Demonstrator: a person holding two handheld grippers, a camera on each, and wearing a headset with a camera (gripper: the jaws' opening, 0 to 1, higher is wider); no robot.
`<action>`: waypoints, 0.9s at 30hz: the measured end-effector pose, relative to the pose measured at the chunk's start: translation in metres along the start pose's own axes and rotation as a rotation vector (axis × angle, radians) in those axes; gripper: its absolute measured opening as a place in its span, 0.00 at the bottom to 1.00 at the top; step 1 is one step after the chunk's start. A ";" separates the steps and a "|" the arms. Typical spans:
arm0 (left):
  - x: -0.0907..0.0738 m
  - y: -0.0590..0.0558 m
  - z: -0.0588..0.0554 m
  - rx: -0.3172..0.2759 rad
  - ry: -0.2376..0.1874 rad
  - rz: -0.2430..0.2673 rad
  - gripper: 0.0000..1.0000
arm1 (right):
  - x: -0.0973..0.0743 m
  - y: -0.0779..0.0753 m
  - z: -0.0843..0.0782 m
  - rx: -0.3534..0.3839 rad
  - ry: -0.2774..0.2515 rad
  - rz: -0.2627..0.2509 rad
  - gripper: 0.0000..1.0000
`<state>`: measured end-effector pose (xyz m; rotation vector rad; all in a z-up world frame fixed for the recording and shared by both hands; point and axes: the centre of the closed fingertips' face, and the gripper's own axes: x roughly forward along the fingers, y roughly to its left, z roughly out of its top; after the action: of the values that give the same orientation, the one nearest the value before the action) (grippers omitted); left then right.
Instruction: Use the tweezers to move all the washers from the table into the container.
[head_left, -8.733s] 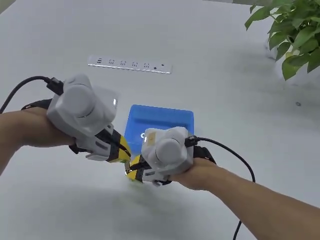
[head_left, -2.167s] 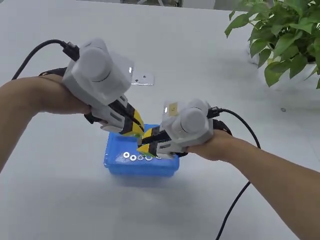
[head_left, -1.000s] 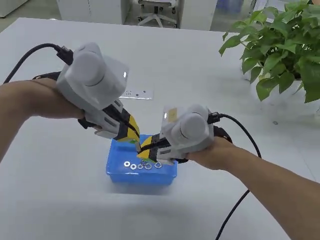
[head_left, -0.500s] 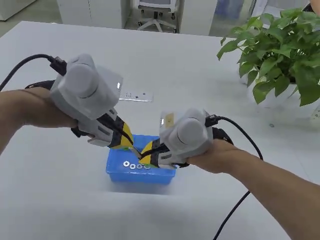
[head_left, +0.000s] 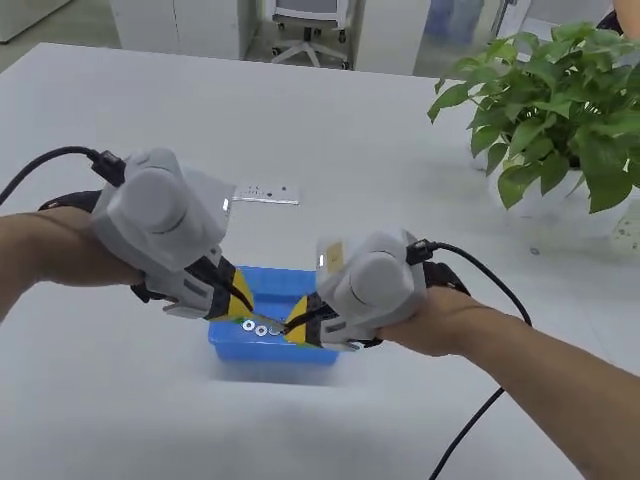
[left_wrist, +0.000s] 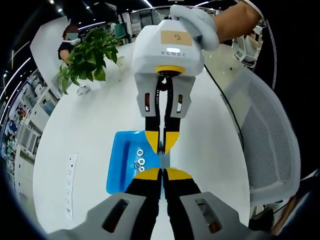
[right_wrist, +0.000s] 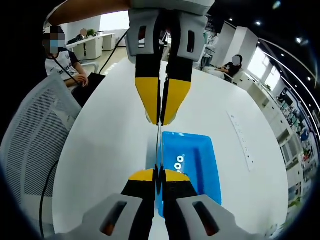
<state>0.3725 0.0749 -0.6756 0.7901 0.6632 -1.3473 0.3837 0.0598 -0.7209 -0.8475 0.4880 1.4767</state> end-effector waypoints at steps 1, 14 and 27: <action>0.002 -0.002 -0.002 -0.001 0.005 0.002 0.05 | 0.000 0.001 -0.001 -0.001 0.004 0.001 0.03; 0.029 -0.026 -0.026 -0.042 0.021 -0.008 0.06 | 0.007 0.029 -0.016 -0.012 0.057 0.047 0.03; 0.042 -0.035 -0.039 -0.050 0.038 0.008 0.06 | 0.021 0.043 -0.025 0.012 0.091 0.043 0.03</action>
<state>0.3434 0.0801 -0.7360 0.7791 0.7201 -1.3068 0.3490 0.0501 -0.7606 -0.9026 0.5859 1.4777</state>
